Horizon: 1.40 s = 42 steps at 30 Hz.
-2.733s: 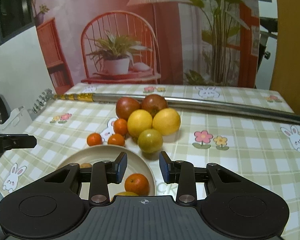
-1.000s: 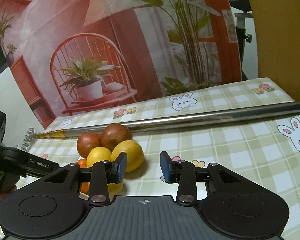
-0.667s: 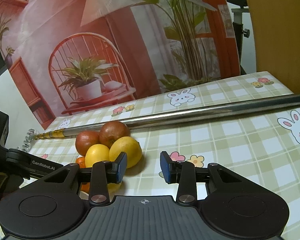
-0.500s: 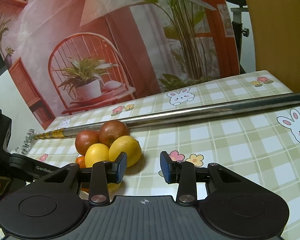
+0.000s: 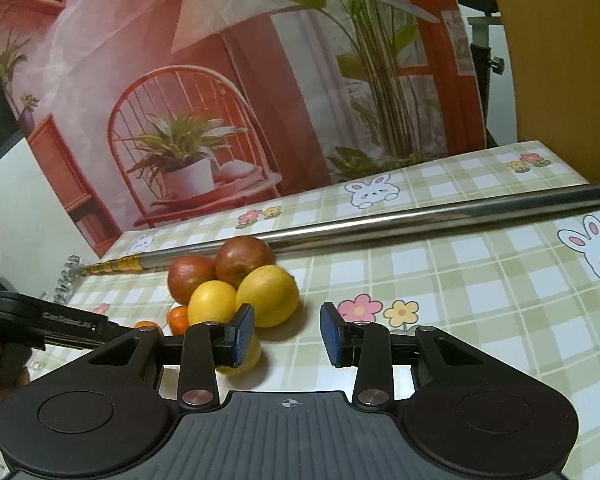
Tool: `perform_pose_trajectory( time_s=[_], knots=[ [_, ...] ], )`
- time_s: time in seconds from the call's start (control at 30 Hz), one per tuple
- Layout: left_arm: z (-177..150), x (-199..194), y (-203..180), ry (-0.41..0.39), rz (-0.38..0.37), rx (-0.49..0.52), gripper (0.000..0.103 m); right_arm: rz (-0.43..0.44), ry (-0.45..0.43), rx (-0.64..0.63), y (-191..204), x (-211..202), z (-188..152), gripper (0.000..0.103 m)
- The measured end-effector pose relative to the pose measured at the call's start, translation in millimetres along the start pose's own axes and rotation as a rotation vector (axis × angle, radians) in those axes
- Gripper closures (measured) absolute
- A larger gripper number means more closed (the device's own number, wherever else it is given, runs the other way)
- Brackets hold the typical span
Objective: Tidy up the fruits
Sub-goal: 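Carry the mandarin over the plate with the left tool while the right tool moves toward the pile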
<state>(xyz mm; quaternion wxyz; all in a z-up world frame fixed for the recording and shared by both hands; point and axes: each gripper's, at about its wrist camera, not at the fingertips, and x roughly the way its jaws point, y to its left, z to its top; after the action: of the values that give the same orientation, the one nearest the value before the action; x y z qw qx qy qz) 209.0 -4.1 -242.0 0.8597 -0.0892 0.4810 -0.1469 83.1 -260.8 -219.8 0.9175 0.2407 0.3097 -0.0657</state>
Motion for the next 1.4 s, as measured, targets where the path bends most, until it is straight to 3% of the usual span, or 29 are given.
perform_pose_trajectory(
  time_s=[0.43, 0.8, 1.4],
  knots=[
    [-56, -55, -3, -0.112, 0.088, 0.075, 0.068, 0.038, -0.008, -0.013, 15, -19, -9, 0.068],
    [-92, -58, -9, -0.068, 0.124, 0.111, 0.068, 0.054, -0.006, -0.027, 19, -32, -15, 0.068],
    [-104, -39, -7, 0.008, 0.216, 0.173, 0.068, 0.06, -0.005, -0.021, 19, -37, -18, 0.068]
  ],
)
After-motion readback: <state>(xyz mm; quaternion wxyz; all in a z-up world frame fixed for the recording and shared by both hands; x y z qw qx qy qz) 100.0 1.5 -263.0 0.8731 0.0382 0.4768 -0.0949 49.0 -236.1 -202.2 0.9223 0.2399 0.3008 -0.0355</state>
